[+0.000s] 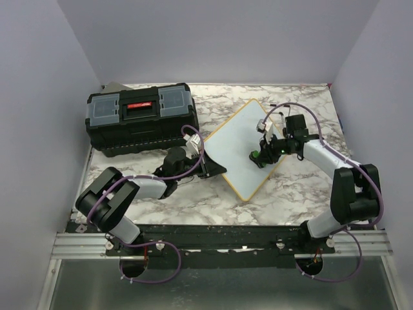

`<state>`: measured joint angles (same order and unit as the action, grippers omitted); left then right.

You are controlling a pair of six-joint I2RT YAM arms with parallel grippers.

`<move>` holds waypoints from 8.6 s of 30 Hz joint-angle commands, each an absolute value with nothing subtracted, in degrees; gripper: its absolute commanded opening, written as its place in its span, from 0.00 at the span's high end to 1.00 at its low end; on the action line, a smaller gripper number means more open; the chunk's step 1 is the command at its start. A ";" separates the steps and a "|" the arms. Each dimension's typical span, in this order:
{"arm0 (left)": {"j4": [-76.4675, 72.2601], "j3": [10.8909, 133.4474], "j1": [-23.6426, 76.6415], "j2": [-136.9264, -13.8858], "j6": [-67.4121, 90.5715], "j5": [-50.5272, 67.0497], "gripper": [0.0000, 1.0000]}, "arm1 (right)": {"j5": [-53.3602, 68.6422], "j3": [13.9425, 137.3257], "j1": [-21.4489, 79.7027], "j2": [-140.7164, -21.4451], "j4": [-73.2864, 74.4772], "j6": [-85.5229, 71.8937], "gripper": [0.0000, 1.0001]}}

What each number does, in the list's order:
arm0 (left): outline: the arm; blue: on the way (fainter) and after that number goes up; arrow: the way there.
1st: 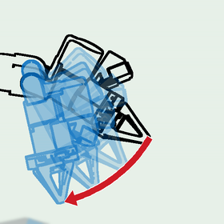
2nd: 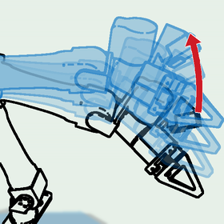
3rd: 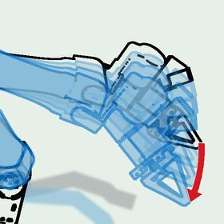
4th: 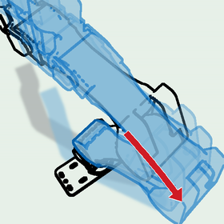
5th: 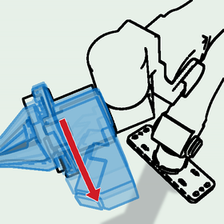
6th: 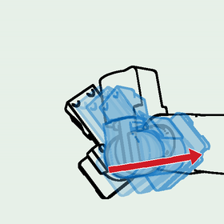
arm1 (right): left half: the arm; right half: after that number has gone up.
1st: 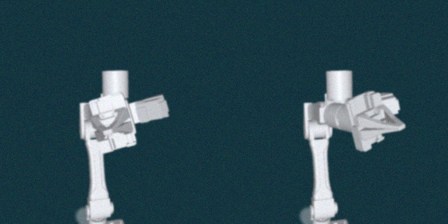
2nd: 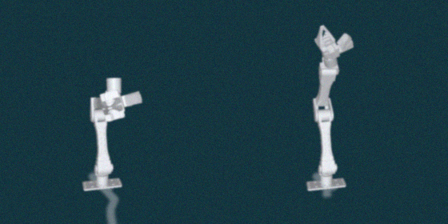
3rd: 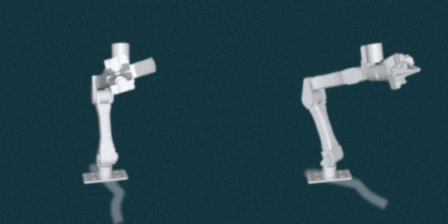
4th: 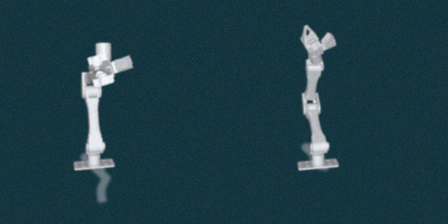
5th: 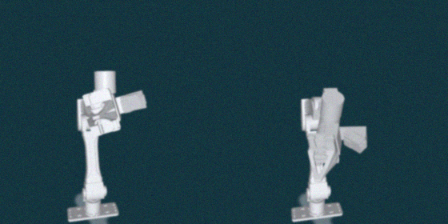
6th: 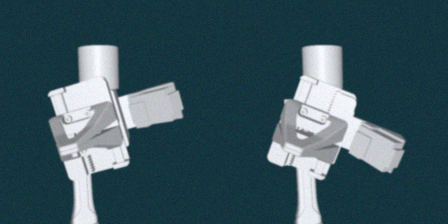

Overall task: Erase the whiteboard
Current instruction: Erase the whiteboard at the center of the board.

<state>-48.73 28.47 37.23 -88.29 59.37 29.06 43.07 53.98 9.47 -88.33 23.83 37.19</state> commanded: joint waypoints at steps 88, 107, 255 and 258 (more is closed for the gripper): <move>-60.46 27.76 39.99 -87.52 58.68 36.39 1.00 | 29.01 54.95 1.49 -86.92 13.76 25.72 0.99; -60.20 27.87 40.21 -87.28 58.27 36.59 1.00 | 35.24 47.42 -4.68 -82.29 20.76 35.70 0.99; -65.51 28.29 41.10 -91.74 59.92 37.35 1.00 | 38.40 50.24 4.91 -90.30 20.81 39.91 0.99; -65.53 27.72 41.09 -91.38 59.85 37.35 1.00 | 33.19 53.61 3.01 -92.69 17.28 34.53 0.99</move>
